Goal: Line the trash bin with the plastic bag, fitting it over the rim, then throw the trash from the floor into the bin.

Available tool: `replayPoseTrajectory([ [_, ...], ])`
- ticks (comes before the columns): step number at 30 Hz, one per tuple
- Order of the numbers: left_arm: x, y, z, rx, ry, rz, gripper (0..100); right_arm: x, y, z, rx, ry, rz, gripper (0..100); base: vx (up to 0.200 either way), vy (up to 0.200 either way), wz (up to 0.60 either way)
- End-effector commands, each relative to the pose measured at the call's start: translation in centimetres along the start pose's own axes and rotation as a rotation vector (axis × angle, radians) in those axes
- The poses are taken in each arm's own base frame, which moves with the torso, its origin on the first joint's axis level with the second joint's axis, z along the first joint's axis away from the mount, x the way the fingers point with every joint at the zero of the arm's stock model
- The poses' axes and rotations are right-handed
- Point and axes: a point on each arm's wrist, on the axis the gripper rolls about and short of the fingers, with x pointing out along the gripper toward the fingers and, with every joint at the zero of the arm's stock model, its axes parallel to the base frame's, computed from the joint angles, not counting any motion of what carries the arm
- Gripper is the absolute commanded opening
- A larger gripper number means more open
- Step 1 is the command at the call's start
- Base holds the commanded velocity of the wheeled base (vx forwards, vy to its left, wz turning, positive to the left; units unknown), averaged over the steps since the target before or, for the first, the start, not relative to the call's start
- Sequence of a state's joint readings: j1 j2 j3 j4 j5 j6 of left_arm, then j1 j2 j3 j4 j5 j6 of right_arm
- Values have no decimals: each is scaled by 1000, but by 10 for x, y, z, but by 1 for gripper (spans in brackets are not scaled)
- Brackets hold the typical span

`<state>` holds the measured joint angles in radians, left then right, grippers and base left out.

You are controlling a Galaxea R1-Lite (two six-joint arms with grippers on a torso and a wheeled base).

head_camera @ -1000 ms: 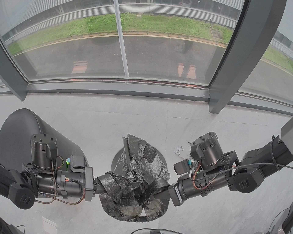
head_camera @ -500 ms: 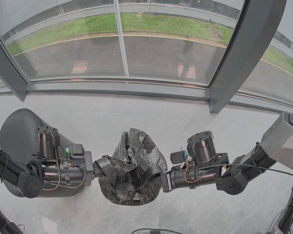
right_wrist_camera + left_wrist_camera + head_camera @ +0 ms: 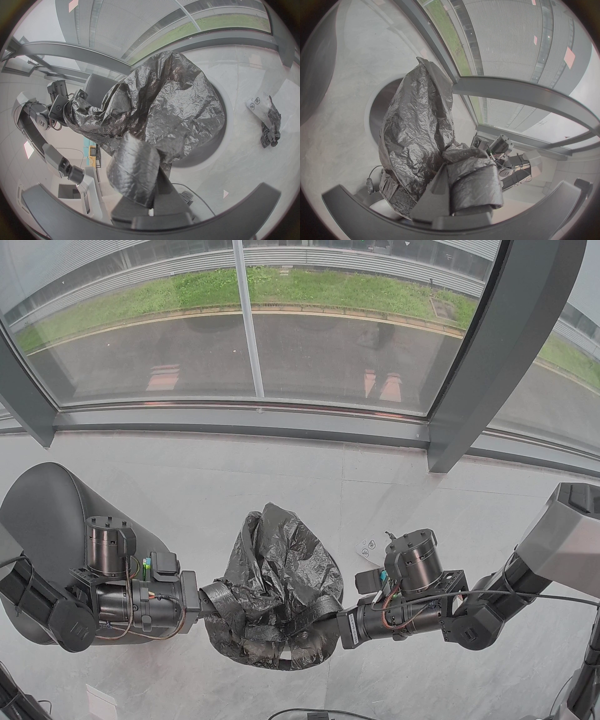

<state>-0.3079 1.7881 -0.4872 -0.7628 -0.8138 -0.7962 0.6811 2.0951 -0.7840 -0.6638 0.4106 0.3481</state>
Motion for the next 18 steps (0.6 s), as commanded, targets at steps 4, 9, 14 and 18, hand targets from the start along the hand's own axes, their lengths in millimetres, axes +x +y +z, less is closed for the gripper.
replayPoseTrajectory([
  [4, -2, 7, -17, 5, 43, 24, 0, -2, -6, -27, -14, 48, -15, 0, 0, 0, 0],
  [9, 3, 9, -30, 19, 93, 31, 0, 0, -13, -42, -83, 58, -59, 0, 0, 0, 0],
  [14, 11, 11, -34, 42, 128, 33, 0, 5, -20, -53, -92, 49, -71, 0, 0, 0, 0],
  [18, 17, 16, -31, 34, 135, 40, 0, 6, -23, -52, -94, 32, -72, 0, 0, 0, 0],
])
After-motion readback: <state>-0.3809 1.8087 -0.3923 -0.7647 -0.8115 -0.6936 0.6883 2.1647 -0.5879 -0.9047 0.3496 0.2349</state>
